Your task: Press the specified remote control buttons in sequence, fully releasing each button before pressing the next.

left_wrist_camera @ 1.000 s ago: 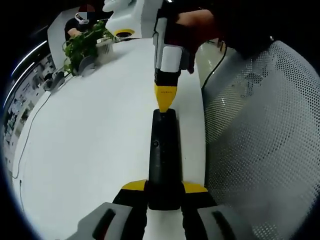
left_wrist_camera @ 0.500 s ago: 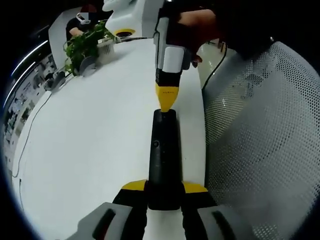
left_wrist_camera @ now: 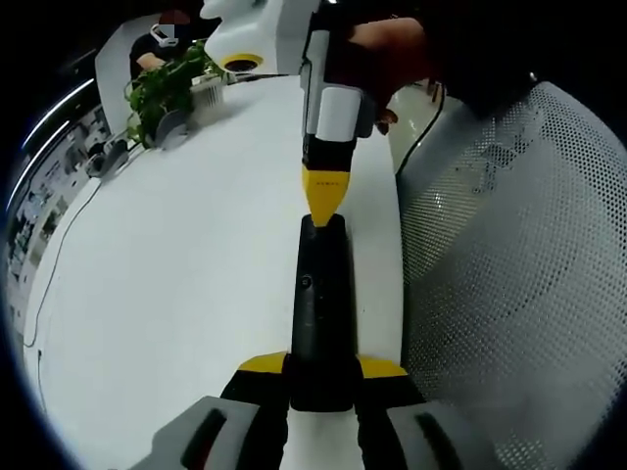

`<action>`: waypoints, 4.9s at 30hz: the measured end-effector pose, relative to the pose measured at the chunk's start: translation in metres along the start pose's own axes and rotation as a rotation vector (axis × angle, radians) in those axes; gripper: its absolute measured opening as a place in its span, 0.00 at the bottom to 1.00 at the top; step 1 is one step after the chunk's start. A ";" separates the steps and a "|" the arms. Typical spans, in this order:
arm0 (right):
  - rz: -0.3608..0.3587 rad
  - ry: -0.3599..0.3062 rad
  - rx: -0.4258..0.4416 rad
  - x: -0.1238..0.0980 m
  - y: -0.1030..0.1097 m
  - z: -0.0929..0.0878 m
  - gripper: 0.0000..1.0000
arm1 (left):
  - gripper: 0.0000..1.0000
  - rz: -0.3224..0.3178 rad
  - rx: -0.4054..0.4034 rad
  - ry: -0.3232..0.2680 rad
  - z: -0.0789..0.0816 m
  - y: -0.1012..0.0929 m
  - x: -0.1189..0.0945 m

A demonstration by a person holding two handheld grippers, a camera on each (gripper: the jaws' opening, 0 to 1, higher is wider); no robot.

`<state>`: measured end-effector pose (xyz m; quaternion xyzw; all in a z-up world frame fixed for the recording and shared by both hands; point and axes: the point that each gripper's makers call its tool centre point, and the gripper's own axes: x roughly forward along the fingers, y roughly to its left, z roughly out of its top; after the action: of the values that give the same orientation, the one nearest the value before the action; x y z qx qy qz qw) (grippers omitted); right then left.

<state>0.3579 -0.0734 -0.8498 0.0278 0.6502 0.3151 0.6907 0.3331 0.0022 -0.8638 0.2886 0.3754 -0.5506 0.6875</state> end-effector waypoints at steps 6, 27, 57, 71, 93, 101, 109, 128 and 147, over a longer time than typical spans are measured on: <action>0.003 0.011 0.013 0.002 0.000 -0.002 0.00 | 0.25 -0.001 0.001 0.000 0.000 0.000 0.000; -0.032 0.017 -0.009 0.005 -0.002 -0.003 0.00 | 0.25 -0.003 0.005 0.003 0.001 0.000 0.000; -0.005 0.017 0.009 0.008 0.007 -0.004 0.00 | 0.25 0.004 0.002 -0.008 0.001 0.000 0.001; -0.045 0.013 0.042 0.010 0.007 -0.003 0.00 | 0.25 0.008 -0.009 -0.028 0.001 0.001 0.001; -0.121 -0.133 0.172 0.009 0.004 -0.002 0.00 | 0.25 0.021 -0.002 -0.014 0.003 0.001 0.003; -0.122 -0.107 0.159 0.009 0.009 -0.003 0.00 | 0.25 0.003 0.025 0.003 0.003 0.000 0.002; -0.098 -0.120 0.190 0.008 0.007 -0.002 0.00 | 0.25 -0.016 0.043 -0.002 0.003 0.000 0.002; -0.068 -0.167 0.148 0.014 0.014 0.008 0.00 | 0.25 -0.045 0.079 -0.005 0.003 0.001 0.002; -0.093 -0.188 0.074 0.015 0.014 0.009 0.00 | 0.25 -0.042 0.074 -0.007 0.004 0.001 0.003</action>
<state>0.3604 -0.0520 -0.8556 0.0525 0.5942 0.2546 0.7611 0.3355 -0.0022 -0.8641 0.3038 0.3585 -0.5795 0.6659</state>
